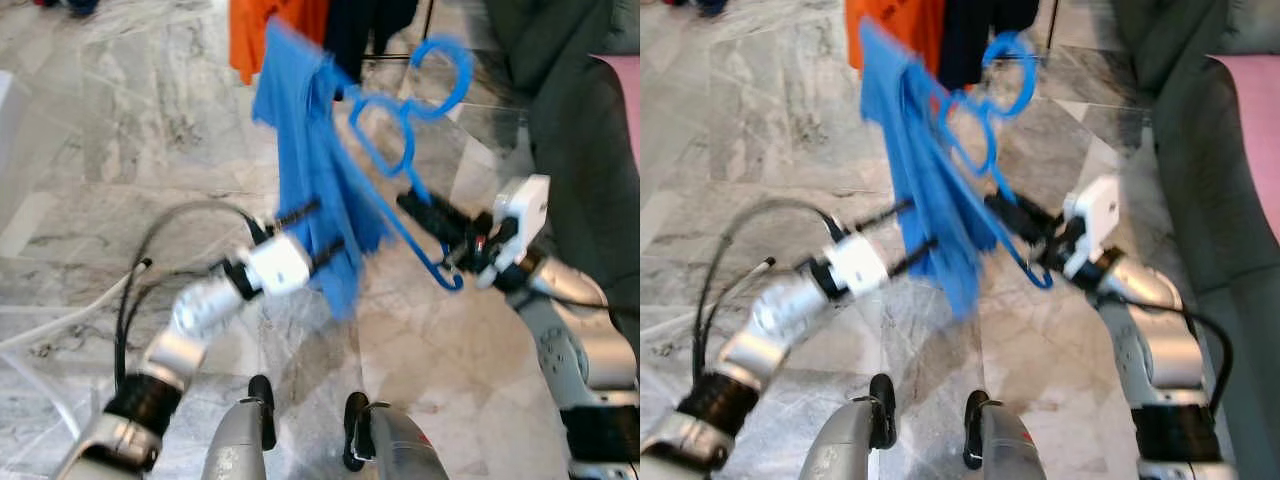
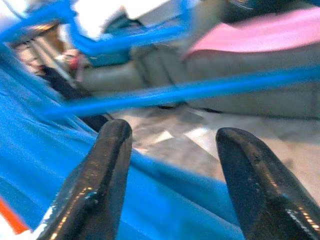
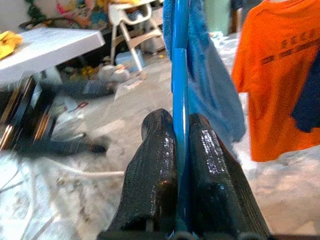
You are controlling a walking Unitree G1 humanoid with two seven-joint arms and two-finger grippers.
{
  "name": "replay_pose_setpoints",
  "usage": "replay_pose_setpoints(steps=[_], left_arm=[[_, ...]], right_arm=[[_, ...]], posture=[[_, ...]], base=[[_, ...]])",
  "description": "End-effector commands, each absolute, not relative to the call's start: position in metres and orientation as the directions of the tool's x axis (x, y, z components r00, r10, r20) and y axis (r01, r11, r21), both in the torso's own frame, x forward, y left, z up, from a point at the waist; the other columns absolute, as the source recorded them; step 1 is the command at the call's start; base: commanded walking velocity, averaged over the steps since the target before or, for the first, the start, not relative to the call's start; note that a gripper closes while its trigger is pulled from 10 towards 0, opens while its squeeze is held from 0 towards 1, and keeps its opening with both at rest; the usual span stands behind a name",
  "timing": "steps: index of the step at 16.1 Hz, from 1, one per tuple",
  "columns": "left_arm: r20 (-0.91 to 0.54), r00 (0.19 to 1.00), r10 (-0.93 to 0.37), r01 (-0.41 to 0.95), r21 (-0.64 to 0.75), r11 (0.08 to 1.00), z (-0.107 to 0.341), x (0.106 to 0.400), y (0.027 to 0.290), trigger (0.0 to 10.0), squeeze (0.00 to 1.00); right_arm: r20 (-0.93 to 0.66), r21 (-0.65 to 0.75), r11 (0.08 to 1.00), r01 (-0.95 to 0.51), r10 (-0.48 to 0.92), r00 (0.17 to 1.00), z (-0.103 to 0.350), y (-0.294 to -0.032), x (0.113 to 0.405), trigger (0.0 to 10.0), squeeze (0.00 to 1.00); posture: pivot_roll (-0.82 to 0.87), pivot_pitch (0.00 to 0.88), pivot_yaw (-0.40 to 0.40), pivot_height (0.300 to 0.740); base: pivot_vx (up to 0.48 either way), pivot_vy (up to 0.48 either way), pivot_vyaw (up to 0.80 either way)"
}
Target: Hang hanger
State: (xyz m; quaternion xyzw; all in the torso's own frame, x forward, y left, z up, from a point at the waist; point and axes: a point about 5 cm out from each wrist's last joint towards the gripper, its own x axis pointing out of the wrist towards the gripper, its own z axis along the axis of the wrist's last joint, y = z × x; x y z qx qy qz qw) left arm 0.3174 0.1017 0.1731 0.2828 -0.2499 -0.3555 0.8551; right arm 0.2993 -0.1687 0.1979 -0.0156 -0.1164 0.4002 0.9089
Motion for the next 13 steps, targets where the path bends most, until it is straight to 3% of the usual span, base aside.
replay_pose_setpoints(steps=[1, 7, 8, 9, 13], left_arm=[[0.281, 0.646, -0.71, 0.443, 0.619, 0.648, 0.185, 0.323, 0.102, 10.0, 1.0], [0.413, 0.731, -0.543, 0.317, 0.499, 0.807, 0.209, 0.34, 0.112, 10.0, 1.0], [0.415, 0.747, -0.519, 0.308, 0.476, 0.824, 0.209, 0.341, 0.114, 10.0, 0.85], [0.427, 0.78, -0.457, 0.28, 0.415, 0.866, 0.211, 0.347, 0.119, 10.0, 0.0], [0.433, 0.799, -0.417, 0.273, 0.357, 0.893, 0.215, 0.354, 0.117, 10.0, 0.0]], right_arm=[[0.229, -0.166, 0.638, -0.752, 0.767, 0.6, 0.203, -0.161, 0.292, 10.0, 0.0], [0.232, -0.182, 0.622, -0.761, 0.78, 0.582, 0.201, -0.158, 0.289, 10.0, 0.0], [0.231, -0.182, 0.62, -0.763, 0.781, 0.58, 0.201, -0.158, 0.288, 10.0, 0.0], [0.229, -0.183, 0.614, -0.768, 0.786, 0.574, 0.201, -0.158, 0.288, 10.0, 0.0], [0.227, -0.179, 0.587, -0.789, 0.805, 0.548, 0.202, -0.153, 0.288, 10.0, 0.0]], posture=[[0.04, 0.316, 0.021, 0.74], [0.03, 0.314, 0.018, 0.74], [0.03, 0.314, 0.017, 0.74], [0.03, 0.314, 0.014, 0.74], [0.03, 0.31, 0.011, 0.74]], base=[[0.0, 0.0, 0.0], [0.0, 0.0, 0.0], [0.0, 0.0, 0.0], [0.0, 0.0, 0.0], [0.0, 0.0, 0.0]])
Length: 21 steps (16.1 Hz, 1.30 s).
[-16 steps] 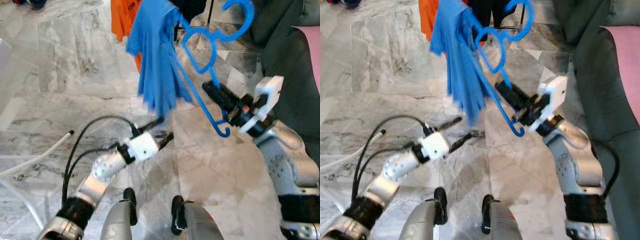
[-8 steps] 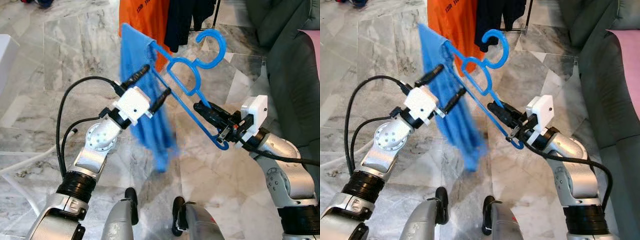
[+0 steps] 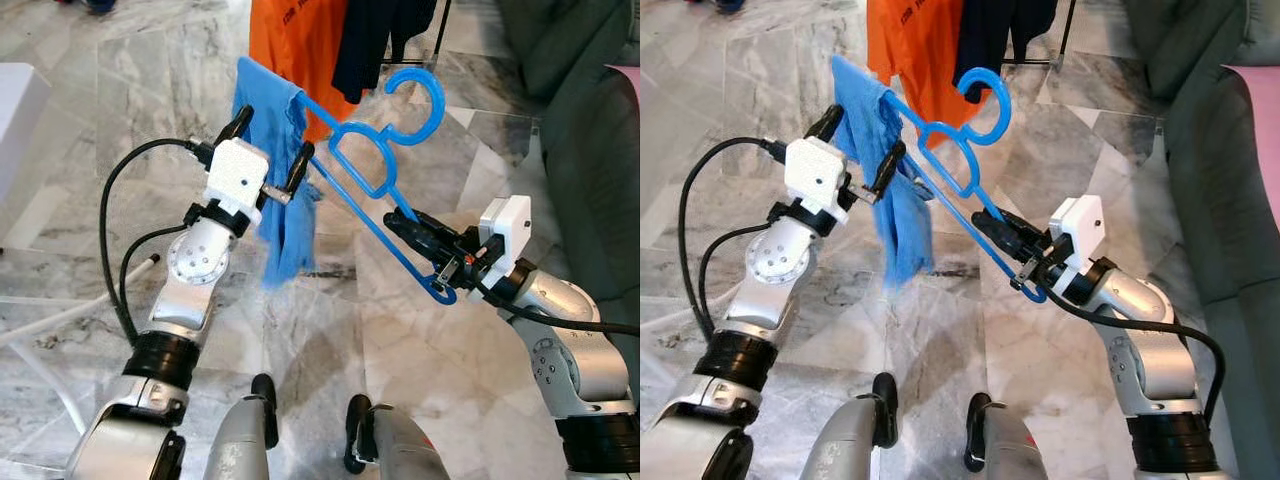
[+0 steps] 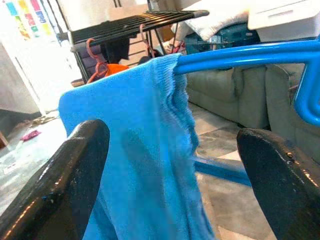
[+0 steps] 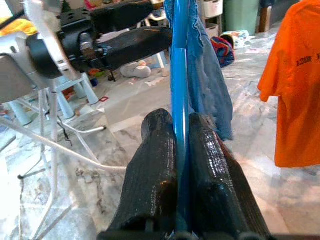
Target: Hang hanger
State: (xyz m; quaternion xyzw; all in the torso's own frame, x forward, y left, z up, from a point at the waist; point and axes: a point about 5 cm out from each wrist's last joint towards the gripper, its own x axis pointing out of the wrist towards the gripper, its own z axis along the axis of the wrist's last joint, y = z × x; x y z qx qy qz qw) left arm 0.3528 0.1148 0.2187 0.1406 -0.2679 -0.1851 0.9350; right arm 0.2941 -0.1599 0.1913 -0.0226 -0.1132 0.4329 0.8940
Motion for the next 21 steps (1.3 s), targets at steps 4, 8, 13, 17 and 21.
replay_pose_setpoints(steps=[4, 8, 13, 17, 21], left_arm=[[0.429, 0.791, -0.436, 0.322, 0.313, 0.894, 0.219, 0.357, 0.11, 10.0, 0.0], [0.451, 0.786, -0.424, 0.311, 0.304, 0.9, 0.227, 0.362, 0.113, 2.8, 0.0], [0.424, 0.782, -0.457, 0.323, 0.351, 0.879, 0.23, 0.364, 0.123, 10.0, 0.0], [0.382, 0.777, -0.5, 0.359, 0.383, 0.851, 0.224, 0.362, 0.129, 10.0, 0.0], [0.389, 0.768, -0.509, 0.363, 0.39, 0.846, 0.231, 0.363, 0.135, 0.0, 0.0]], right_arm=[[0.223, -0.186, 0.576, -0.796, 0.814, 0.537, 0.202, -0.153, 0.287, 10.0, 0.0], [0.202, -0.181, 0.564, -0.806, 0.823, 0.531, 0.198, -0.153, 0.283, 10.0, 0.0], [0.189, -0.178, 0.569, -0.802, 0.82, 0.54, 0.194, -0.154, 0.285, 10.0, 0.0], [0.185, -0.177, 0.571, -0.801, 0.819, 0.543, 0.193, -0.154, 0.286, 10.0, 0.0], [0.177, -0.175, 0.568, -0.804, 0.822, 0.542, 0.191, -0.154, 0.286, 10.0, 0.0]], posture=[[0.02, 0.308, 0.013, 0.74], [0.02, 0.31, 0.017, 0.74], [0.02, 0.315, 0.014, 0.74], [0.02, 0.317, 0.013, 0.74], [0.02, 0.321, 0.011, 0.74]], base=[[0.0, 0.0, 0.0], [0.0, 0.0, 0.0], [0.0, 0.0, 0.0], [0.0, 0.0, 0.0], [0.0, 0.0, 0.0]])
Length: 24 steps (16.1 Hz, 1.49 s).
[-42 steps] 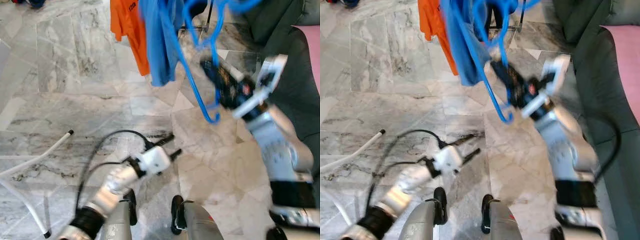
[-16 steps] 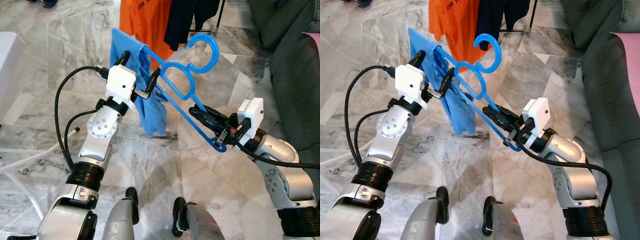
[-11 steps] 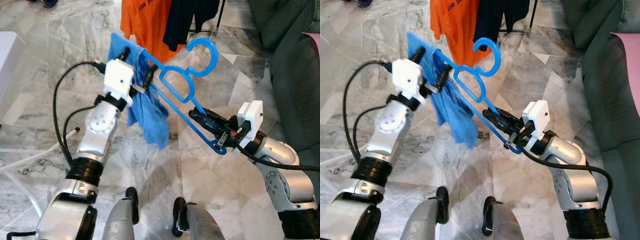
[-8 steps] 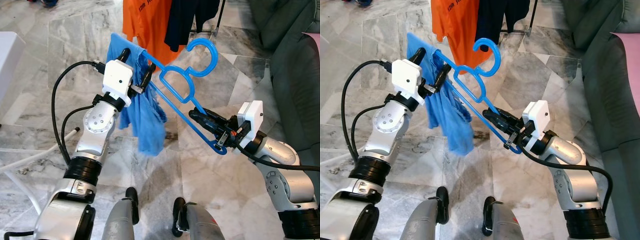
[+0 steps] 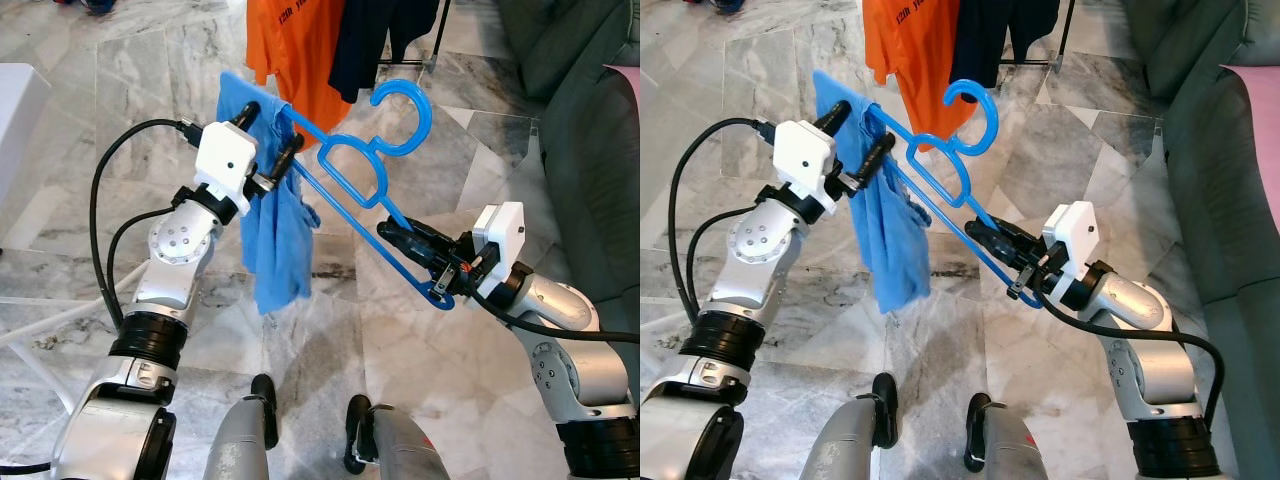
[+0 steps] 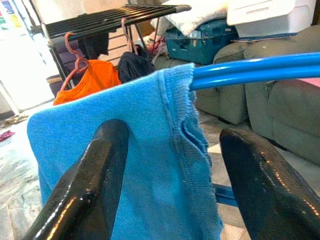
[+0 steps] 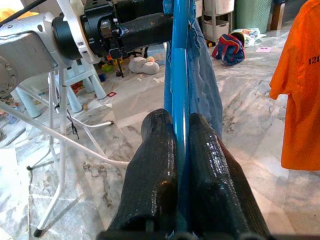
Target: Hang hanger
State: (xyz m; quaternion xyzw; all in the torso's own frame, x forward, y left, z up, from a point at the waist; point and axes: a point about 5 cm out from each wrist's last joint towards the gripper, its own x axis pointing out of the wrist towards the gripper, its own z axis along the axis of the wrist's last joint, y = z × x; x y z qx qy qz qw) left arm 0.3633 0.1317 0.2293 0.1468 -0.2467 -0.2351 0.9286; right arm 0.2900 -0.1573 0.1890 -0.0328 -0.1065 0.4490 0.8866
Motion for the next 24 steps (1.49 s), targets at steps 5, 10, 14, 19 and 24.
replay_pose_setpoints(steps=[5, 10, 14, 19, 24], left_arm=[[0.379, 0.754, -0.537, 0.389, 0.402, 0.829, 0.2334, 0.3643, 0.1346, 0.0, 0.0], [0.375, 0.746, -0.551, 0.405, 0.401, 0.822, 0.2339, 0.3649, 0.1341, 0.0, 0.0], [0.381, 0.739, -0.556, 0.406, 0.407, 0.818, 0.2355, 0.3644, 0.1355, 0.0, 0.0], [0.375, 0.737, -0.562, 0.413, 0.409, 0.814, 0.2351, 0.3647, 0.1374, 0.0, 0.0], [0.374, 0.713, -0.594, 0.441, 0.419, 0.794, 0.2359, 0.3613, 0.1334, 0.0, 0.0]], right_arm=[[0.171, -0.175, 0.569, -0.803, 0.821, 0.545, 0.1909, -0.1543, 0.2857, 10.0, 0.0], [0.167, -0.179, 0.567, -0.804, 0.823, 0.544, 0.1906, -0.1538, 0.2857, 10.0, 0.0], [0.163, -0.18, 0.566, -0.804, 0.824, 0.543, 0.1898, -0.153, 0.2864, 10.0, 0.0], [0.166, -0.177, 0.571, -0.802, 0.82, 0.547, 0.189, -0.1514, 0.2872, 10.0, 0.0], [0.165, -0.174, 0.587, -0.79, 0.809, 0.565, 0.1862, -0.1516, 0.2878, 10.0, 0.0]], posture=[[0.02, 0.322, 0.012, 0.74], [0.02, 0.319, 0.012, 0.74], [0.02, 0.321, 0.009, 0.74], [0.02, 0.324, 0.013, 0.74], [0.03, 0.325, 0.018, 0.74]], base=[[0.0, 0.0, 0.0], [0.0, 0.0, 0.0], [0.0, 0.0, 0.0], [0.0, 0.0, 0.0], [0.0, 0.0, 0.0]])
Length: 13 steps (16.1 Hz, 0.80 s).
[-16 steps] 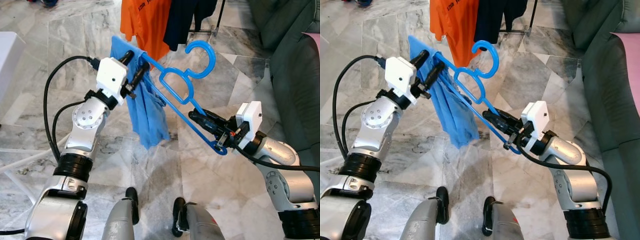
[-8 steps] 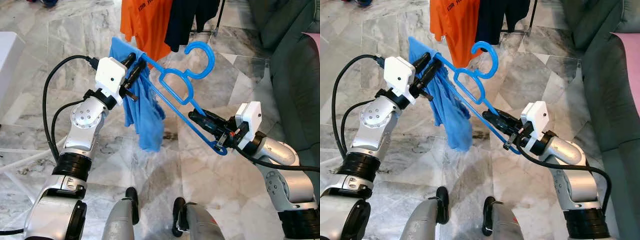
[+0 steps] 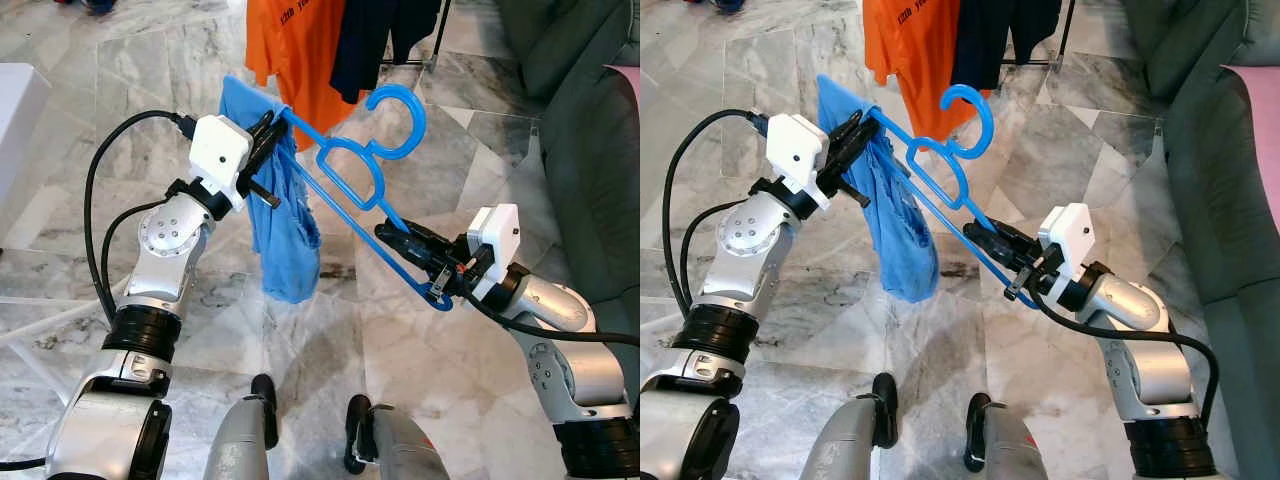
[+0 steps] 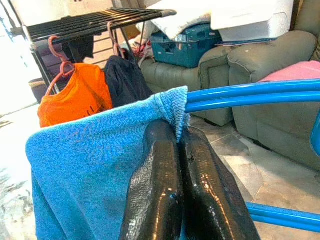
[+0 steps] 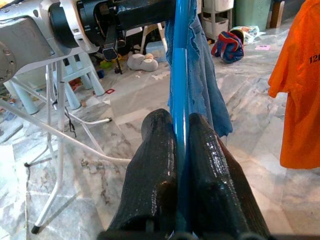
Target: Hang hanger
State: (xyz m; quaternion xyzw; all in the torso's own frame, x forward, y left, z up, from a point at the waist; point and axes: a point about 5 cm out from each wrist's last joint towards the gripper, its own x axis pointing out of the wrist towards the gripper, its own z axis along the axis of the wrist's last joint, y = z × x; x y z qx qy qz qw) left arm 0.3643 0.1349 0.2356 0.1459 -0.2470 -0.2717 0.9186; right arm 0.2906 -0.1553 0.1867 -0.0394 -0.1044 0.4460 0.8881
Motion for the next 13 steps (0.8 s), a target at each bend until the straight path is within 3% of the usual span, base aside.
replay_pose_setpoints(steps=[1, 7, 13], left_arm=[[0.382, 0.707, -0.595, 0.44, 0.421, 0.793, 0.237, 0.361, 0.132, 0.0, 0.0], [0.454, 0.622, -0.638, 0.404, 0.512, 0.758, 0.259, 0.349, 0.12, 0.0, 0.0], [0.43, 0.564, -0.705, 0.457, 0.549, 0.7, 0.251, 0.332, 0.106, 0.0, 0.0]], right_arm=[[0.165, -0.173, 0.59, -0.789, 0.807, 0.567, 0.186, -0.152, 0.288, 10.0, 0.0], [0.103, -0.187, 0.634, -0.75, 0.772, 0.627, 0.174, -0.153, 0.297, 10.0, 0.0], [0.089, -0.194, 0.692, -0.695, 0.718, 0.69, 0.168, -0.154, 0.313, 10.0, 0.0]], posture=[[0.03, 0.325, 0.019, 0.74], [0.03, 0.329, 0.017, 0.74], [0.04, 0.334, 0.015, 0.74]], base=[[0.0, 0.0, 0.0], [0.0, 0.0, 0.0], [0.0, 0.0, 0.0]])
